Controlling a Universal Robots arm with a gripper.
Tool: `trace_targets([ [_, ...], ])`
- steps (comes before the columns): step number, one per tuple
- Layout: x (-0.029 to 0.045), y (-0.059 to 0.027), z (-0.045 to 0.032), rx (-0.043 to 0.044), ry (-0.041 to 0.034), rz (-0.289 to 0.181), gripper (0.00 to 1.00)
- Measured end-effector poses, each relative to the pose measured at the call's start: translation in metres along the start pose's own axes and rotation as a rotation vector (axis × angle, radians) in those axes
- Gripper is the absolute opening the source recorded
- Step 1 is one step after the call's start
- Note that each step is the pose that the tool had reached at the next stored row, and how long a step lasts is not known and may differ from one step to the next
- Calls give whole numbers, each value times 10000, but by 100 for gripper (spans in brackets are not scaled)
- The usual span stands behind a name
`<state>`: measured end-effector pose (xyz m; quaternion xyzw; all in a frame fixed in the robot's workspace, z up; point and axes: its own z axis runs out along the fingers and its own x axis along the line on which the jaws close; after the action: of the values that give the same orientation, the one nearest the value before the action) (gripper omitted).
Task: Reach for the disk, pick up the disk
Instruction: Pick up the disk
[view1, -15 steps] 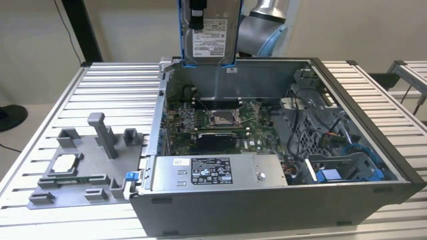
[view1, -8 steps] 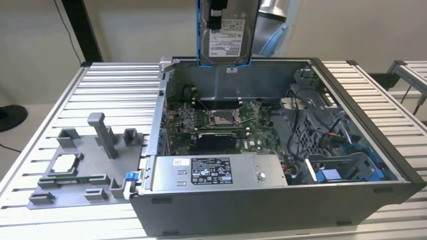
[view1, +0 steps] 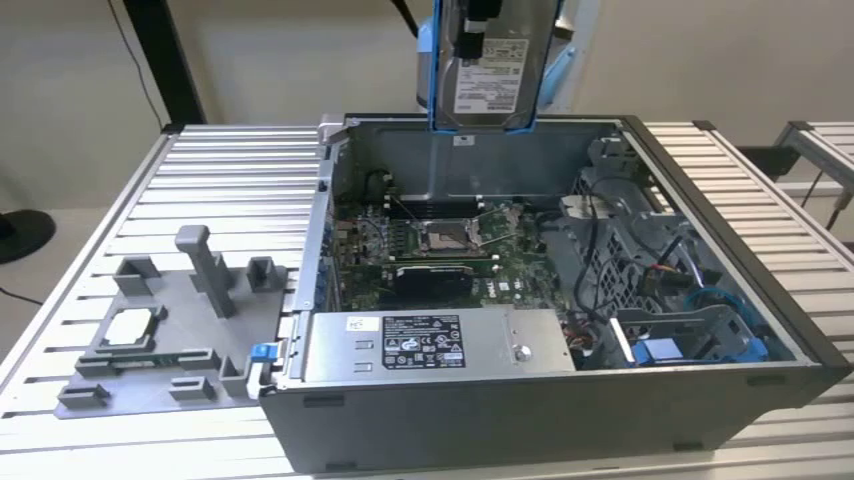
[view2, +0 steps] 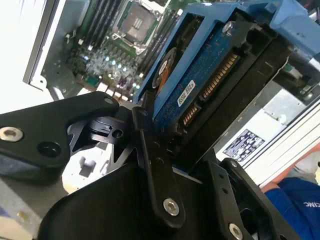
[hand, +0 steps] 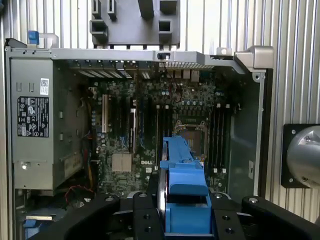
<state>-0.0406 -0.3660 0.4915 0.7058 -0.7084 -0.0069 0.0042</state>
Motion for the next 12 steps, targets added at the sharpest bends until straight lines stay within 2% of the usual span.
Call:
trace_targets([
  [12,-5,-547,-8,-8,0,-1,0],
])
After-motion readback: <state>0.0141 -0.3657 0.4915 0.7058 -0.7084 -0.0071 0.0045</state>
